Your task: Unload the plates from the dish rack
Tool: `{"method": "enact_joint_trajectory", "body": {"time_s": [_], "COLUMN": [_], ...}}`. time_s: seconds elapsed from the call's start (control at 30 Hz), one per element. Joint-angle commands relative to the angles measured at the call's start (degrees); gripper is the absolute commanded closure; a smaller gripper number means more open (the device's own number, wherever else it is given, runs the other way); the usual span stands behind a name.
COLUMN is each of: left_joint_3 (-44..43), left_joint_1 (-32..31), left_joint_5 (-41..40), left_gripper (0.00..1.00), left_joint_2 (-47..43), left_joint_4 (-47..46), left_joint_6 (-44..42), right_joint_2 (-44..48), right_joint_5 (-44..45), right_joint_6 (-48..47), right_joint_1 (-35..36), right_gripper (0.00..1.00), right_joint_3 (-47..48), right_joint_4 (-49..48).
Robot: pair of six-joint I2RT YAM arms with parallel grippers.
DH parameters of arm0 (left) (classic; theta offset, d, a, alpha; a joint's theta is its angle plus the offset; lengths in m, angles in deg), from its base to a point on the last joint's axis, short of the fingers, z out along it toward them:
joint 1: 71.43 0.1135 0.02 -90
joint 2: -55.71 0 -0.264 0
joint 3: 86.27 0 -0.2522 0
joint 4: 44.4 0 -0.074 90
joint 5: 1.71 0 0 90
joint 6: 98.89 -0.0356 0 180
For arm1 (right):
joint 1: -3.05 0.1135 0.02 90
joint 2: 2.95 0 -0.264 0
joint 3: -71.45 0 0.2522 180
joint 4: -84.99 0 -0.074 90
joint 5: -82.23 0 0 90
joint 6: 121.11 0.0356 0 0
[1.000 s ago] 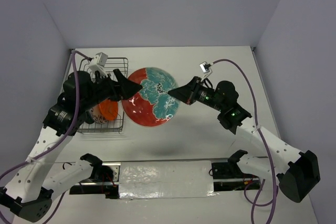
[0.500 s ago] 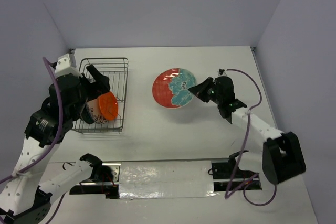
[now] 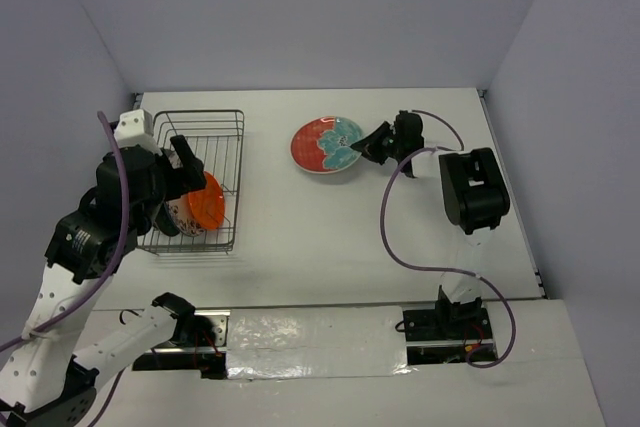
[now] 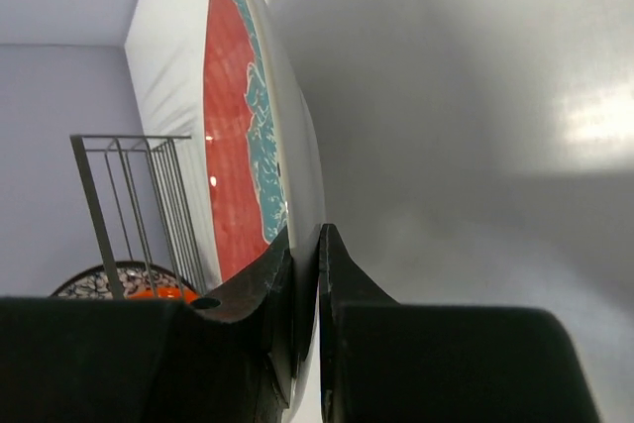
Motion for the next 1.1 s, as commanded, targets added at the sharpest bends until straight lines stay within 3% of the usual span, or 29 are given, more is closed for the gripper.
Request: {"method": "enact_joint_trajectory", "body": {"time_s": [0.0,0.13,0.3,0.37,0.4,0.53,0.67,0.83,0.9,1.07], "left_joint_3": [0.09,0.97,0.01,-1.31,-1.75,-3.5,-4.47,-4.74,-4.3,-3.51], "left_joint_1": [-0.08,-0.08,-0.08,-0.08,0.1,1.32,3.61,7.82,11.67,14.86], "left_joint_5": [-1.06,-3.87,-9.13,-10.81,-11.78,-13.28,-11.61,-12.84,-9.87,-4.58], "left_gripper": [0.0,0.0,0.0,0.0,0.0,0.01,0.0,0.01,0.03,0.2], "left_joint_2": [-0.9,-0.47,3.39,5.58,6.29,9.63,13.23,15.44,17.46,21.76], "left_joint_4": [-0.08,0.45,1.85,3.16,3.61,3.61,3.35,4.05,3.61,2.91], "left_joint_6": [-2.0,-1.48,-0.86,-0.25,0.01,0.02,-1.47,-2.97,-5.16,-7.1], "right_joint_2": [-1.39,-5.0,-3.17,-0.54,0.69,7.36,11.86,26.15,30.21,39.45], "right_joint_5": [-9.18,-10.24,-7.61,-3.06,-0.34,15.74,23.48,22.54,22.28,22.45], "right_joint_6": [2.22,1.34,-4.19,-8.21,-9.55,-14.65,-17.64,-19.84,-21.07,-22.39], "right_joint_1": [-0.47,-0.46,-0.73,-0.64,-0.55,-0.29,-0.2,1.73,3.74,8.49], "right_gripper": [0.94,0.5,0.33,0.2,0.01,0.0,0.0,0.0,0.0,0.0], "right_joint_3": [8.46,10.76,10.58,10.84,10.67,8.74,5.23,-6.1,-10.5,-14.55], "right_joint_4": [-11.38,-8.3,1.09,11.05,14.87,27.73,35.36,30.47,28.8,28.7]}}
